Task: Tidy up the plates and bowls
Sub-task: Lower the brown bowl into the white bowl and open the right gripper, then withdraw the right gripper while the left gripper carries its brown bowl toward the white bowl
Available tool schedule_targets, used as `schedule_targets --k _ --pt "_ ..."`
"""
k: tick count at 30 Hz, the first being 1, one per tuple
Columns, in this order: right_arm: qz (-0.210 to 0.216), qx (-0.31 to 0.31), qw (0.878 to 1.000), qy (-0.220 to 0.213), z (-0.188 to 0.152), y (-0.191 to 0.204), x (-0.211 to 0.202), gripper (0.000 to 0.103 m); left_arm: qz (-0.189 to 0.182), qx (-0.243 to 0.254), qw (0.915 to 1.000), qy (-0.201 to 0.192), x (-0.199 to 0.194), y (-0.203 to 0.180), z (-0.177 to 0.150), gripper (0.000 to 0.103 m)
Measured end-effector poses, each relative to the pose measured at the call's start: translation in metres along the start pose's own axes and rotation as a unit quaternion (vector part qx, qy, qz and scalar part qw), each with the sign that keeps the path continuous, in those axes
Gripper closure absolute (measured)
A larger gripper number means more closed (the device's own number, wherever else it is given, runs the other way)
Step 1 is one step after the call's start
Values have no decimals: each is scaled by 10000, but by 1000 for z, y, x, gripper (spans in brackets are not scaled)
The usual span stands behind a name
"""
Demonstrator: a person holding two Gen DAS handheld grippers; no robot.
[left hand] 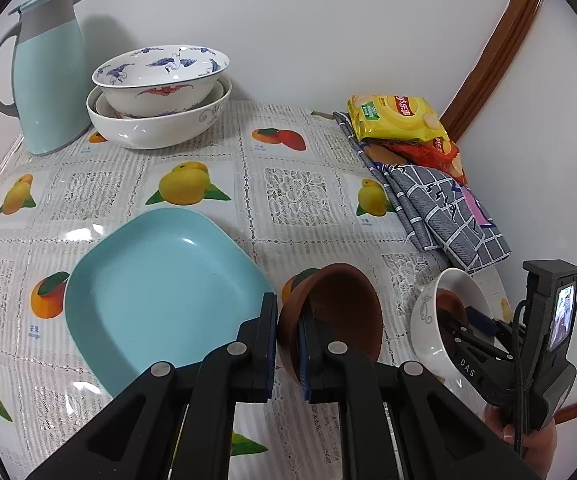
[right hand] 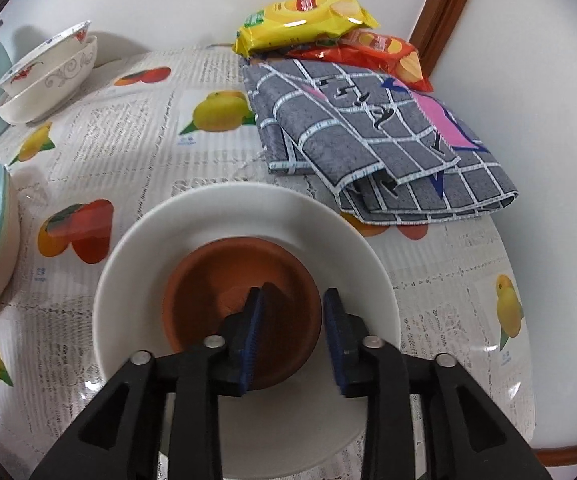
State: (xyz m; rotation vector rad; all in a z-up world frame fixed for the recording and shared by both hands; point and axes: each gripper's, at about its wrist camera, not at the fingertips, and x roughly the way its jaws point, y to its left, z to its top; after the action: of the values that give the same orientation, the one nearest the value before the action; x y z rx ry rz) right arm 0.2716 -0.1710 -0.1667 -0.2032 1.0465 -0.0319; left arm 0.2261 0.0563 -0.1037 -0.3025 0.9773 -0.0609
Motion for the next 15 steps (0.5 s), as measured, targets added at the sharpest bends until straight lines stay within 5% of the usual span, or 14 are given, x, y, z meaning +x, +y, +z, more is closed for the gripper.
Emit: schedule_targets --k 15 --pt "332 347 9972 -577 -7 -25 -53 56 -137 122 9997 -159 -32 -23 -6 94"
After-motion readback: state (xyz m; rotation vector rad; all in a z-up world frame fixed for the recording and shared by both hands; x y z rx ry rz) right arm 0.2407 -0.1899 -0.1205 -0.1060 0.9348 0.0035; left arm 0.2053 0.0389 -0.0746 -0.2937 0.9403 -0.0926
